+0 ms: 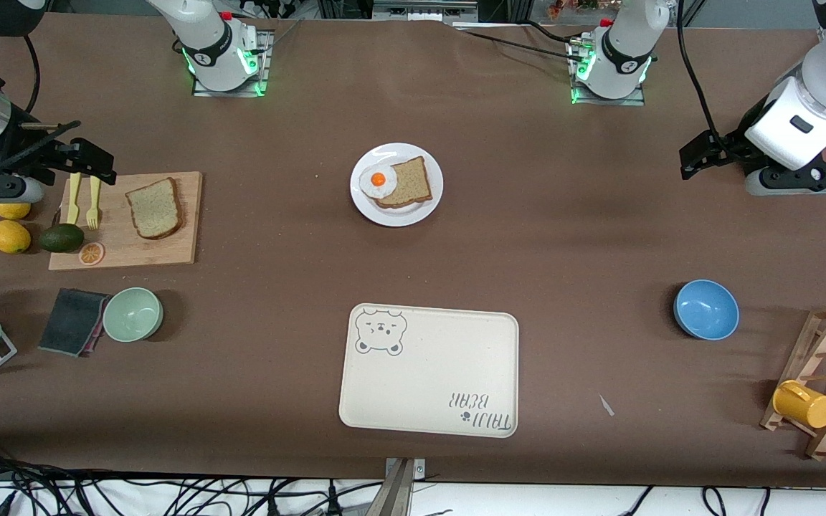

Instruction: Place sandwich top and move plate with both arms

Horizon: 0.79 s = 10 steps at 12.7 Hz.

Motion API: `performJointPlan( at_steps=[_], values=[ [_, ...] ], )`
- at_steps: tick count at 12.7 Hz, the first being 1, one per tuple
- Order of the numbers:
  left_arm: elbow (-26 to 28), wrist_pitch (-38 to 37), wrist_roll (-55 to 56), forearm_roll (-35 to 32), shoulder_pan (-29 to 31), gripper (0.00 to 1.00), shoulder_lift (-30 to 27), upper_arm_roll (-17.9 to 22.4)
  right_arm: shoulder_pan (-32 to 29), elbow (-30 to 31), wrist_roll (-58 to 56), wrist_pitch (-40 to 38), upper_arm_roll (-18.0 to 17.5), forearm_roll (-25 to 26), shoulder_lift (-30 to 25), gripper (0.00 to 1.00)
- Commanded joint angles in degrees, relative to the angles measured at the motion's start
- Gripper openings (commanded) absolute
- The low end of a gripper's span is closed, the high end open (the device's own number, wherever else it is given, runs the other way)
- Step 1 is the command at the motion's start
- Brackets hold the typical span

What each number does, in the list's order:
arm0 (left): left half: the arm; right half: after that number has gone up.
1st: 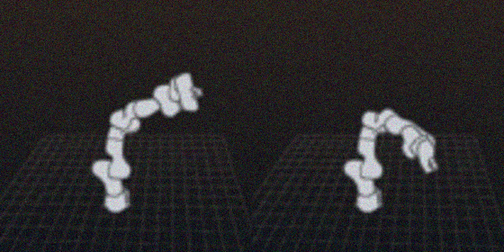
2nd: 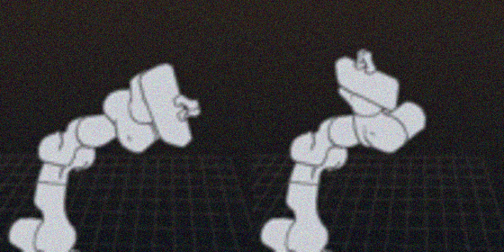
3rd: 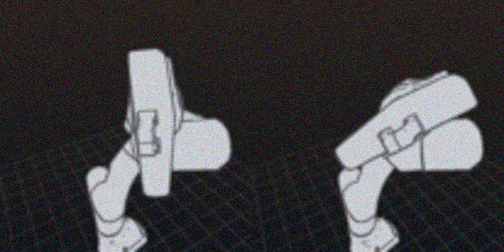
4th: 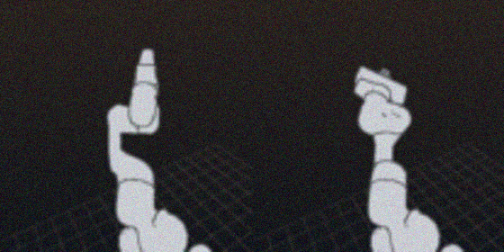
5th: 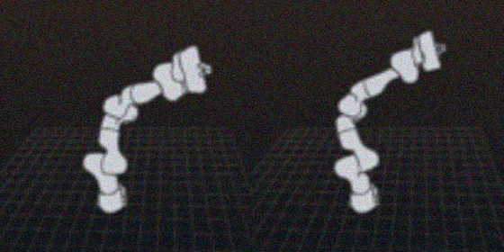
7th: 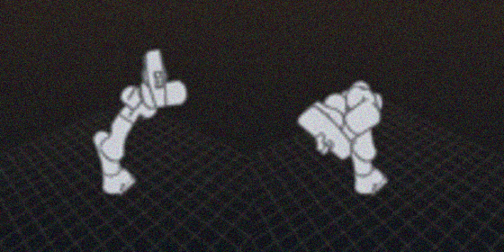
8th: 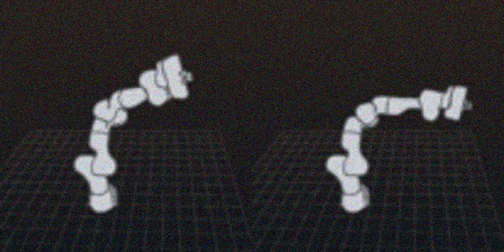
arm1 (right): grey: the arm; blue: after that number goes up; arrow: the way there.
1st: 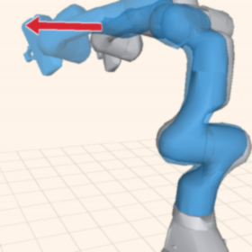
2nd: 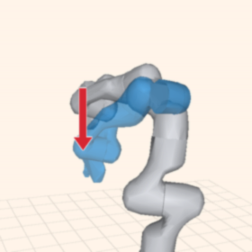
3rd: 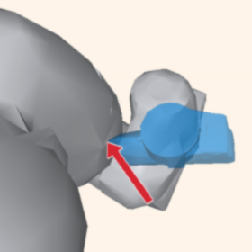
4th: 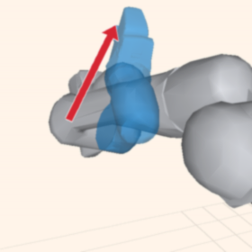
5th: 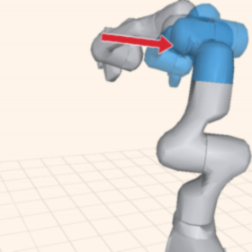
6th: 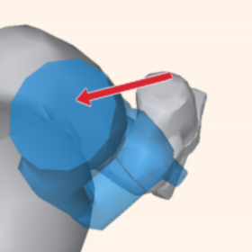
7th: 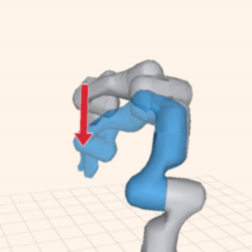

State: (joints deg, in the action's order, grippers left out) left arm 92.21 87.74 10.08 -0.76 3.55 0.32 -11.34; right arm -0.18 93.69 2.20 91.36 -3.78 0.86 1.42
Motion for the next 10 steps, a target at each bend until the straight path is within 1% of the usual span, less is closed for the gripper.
performJointPlan(
  at_steps=[1, 10],
  values=[
    [-1.07, -0.2, -0.23, -0.03, -0.21, 1.0, 0.21, 0.01, -0.09, 0.08, 0.79, -0.48, -0.35, 0.81, -0.54, 1.0],
    [-1.07, -0.47, -0.23, -0.03, -0.12, 1.0, -0.06, -0.78, -0.09, -0.26, 0.7, -0.3, -0.26, 0.81, -0.19, 1.0]
  ],
)
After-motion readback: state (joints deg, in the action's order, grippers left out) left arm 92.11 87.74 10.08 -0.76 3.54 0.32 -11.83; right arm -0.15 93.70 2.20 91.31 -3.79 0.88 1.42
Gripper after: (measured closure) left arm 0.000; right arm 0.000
